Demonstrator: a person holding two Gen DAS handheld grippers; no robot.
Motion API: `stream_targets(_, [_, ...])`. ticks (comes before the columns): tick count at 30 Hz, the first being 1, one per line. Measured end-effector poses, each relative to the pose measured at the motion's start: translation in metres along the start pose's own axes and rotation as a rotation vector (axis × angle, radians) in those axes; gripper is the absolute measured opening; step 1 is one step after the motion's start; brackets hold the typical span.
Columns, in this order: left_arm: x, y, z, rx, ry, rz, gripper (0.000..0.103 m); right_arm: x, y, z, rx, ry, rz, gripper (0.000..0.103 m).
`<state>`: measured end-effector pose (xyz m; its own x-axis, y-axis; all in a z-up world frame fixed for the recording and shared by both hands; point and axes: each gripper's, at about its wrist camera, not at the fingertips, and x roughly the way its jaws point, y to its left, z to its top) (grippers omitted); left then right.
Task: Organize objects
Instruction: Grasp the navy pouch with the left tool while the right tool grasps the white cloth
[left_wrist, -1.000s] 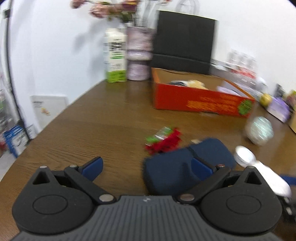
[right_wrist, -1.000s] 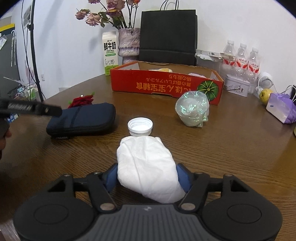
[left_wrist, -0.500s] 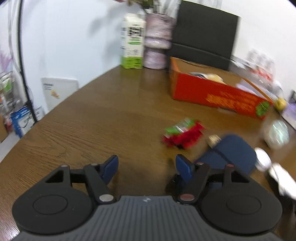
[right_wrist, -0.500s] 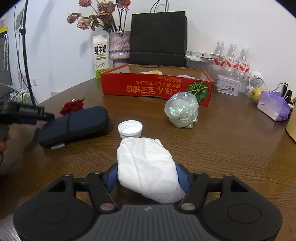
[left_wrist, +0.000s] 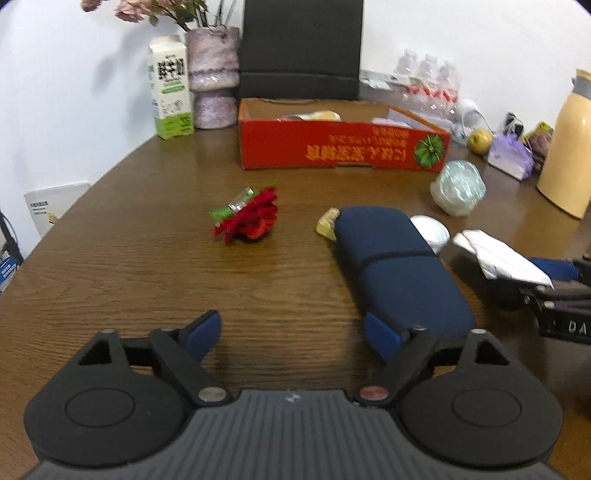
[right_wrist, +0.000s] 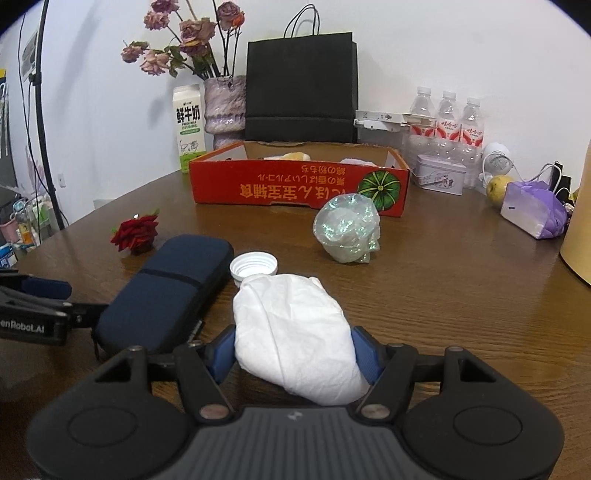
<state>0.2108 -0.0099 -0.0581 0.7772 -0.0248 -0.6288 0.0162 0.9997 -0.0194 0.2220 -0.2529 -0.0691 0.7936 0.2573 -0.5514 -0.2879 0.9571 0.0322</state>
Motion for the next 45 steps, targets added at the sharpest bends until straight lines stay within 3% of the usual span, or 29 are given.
stream_targets(2, [-0.003,0.004,0.004,-0.035,-0.026,0.009,0.103,-0.001,-0.002,0.0,0.009,-0.008,0.003,0.064])
stream_targets(8, [-0.002,-0.006,0.017,-0.027,-0.006,-0.02,0.103,-0.002,-0.01,0.001,0.051,-0.016,0.025,0.064])
stream_targets(18, [0.019,-0.055,0.035,-0.011,0.041,-0.094,0.103,-0.004,-0.038,0.004,0.049,-0.06,-0.068,0.064])
stream_targets(22, [0.034,-0.07,0.039,-0.019,0.059,-0.057,0.103,-0.007,-0.04,0.003,0.052,-0.08,-0.069,0.065])
stream_targets(28, [0.05,-0.08,0.033,-0.015,0.053,0.069,0.103,-0.009,-0.038,0.002,0.049,-0.094,-0.071,0.065])
stream_targets(30, [0.058,-0.08,0.03,-0.018,0.08,0.074,0.103,-0.009,-0.039,0.002,0.049,-0.093,-0.07,0.065])
stream_targets(36, [0.057,-0.078,0.023,-0.032,0.036,0.077,0.103,-0.009,-0.039,0.002,0.055,-0.095,-0.069,0.065])
stream_targets(43, [0.059,-0.076,0.028,-0.019,0.056,0.068,0.103,-0.009,-0.04,0.002,0.066,-0.087,-0.074,0.066])
stream_targets(45, [0.057,-0.074,0.028,-0.013,0.057,0.056,0.098,-0.008,-0.041,0.002,0.072,-0.085,-0.076,0.066])
